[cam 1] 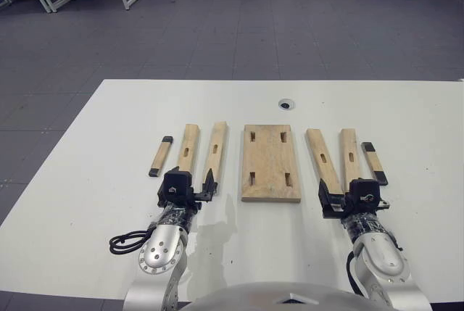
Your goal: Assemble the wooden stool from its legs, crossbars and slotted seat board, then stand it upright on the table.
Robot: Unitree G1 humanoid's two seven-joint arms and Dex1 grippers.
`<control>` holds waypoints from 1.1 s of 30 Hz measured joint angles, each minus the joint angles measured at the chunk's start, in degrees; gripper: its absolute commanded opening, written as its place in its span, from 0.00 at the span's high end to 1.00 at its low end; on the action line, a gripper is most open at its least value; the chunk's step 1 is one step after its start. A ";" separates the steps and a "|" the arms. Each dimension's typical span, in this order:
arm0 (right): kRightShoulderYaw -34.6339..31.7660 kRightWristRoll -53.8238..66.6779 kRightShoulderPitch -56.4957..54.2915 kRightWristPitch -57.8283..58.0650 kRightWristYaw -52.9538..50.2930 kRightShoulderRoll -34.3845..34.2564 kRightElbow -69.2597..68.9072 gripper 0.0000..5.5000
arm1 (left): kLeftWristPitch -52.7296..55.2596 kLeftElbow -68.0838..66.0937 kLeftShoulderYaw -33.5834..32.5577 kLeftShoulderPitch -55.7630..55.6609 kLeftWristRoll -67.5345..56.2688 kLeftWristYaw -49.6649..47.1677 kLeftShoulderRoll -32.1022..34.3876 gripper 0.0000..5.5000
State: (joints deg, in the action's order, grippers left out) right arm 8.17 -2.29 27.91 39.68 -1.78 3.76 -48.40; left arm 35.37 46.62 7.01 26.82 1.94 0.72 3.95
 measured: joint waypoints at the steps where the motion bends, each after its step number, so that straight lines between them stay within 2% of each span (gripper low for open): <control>1: 0.05 0.00 0.00 0.00 0.00 0.01 0.00 0.15 | 0.11 0.00 0.00 0.00 0.00 0.01 0.00 0.26; 33: -2.09 0.25 -1.49 -0.31 2.43 0.94 1.72 0.15 | 0.57 0.96 1.24 1.30 0.54 -0.20 -1.14 0.26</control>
State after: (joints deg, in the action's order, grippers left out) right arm 6.08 -2.05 26.42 39.37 0.65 4.71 -46.68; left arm 35.95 47.58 8.26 28.12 2.48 0.52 2.81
